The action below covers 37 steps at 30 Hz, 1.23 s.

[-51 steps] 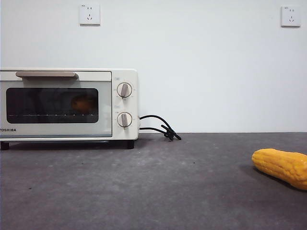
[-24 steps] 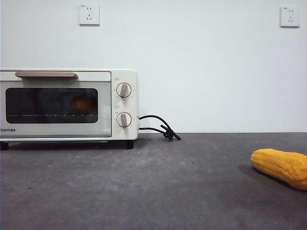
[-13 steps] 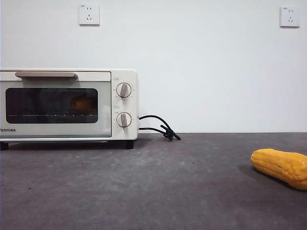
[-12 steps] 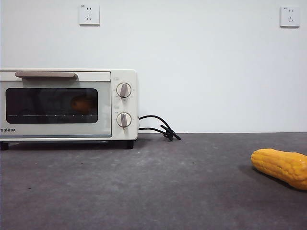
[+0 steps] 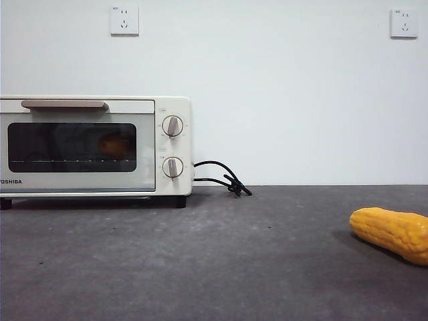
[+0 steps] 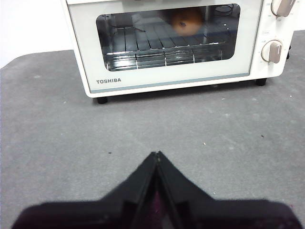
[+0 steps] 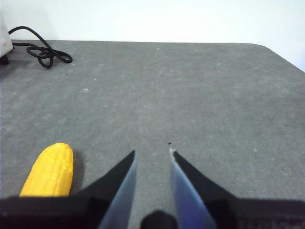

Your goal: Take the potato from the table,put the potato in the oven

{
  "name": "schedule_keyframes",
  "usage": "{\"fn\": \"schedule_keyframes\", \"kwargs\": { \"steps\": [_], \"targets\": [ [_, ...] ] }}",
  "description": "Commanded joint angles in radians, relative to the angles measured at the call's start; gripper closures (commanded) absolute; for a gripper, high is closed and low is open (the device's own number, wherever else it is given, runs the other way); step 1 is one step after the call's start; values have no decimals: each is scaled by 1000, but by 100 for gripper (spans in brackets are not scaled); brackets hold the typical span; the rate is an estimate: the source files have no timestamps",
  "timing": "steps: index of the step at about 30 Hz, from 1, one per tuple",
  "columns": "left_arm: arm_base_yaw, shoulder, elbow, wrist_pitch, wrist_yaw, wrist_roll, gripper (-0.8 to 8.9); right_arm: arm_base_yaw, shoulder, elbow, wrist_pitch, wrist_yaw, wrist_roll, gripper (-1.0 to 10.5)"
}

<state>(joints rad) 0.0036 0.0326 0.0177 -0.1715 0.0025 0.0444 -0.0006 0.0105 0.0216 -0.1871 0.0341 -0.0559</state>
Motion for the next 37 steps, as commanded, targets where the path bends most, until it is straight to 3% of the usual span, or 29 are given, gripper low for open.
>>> {"fn": "schedule_keyframes", "kwargs": {
  "steps": [1,37],
  "targets": [
    [2,1,-10,7,-2,11,817,0,-3,-8,2,0,11,823],
    [2,-29,-10,14,-3,11,818,-1,-2,-8,3,0,11,823]
  ]
}}
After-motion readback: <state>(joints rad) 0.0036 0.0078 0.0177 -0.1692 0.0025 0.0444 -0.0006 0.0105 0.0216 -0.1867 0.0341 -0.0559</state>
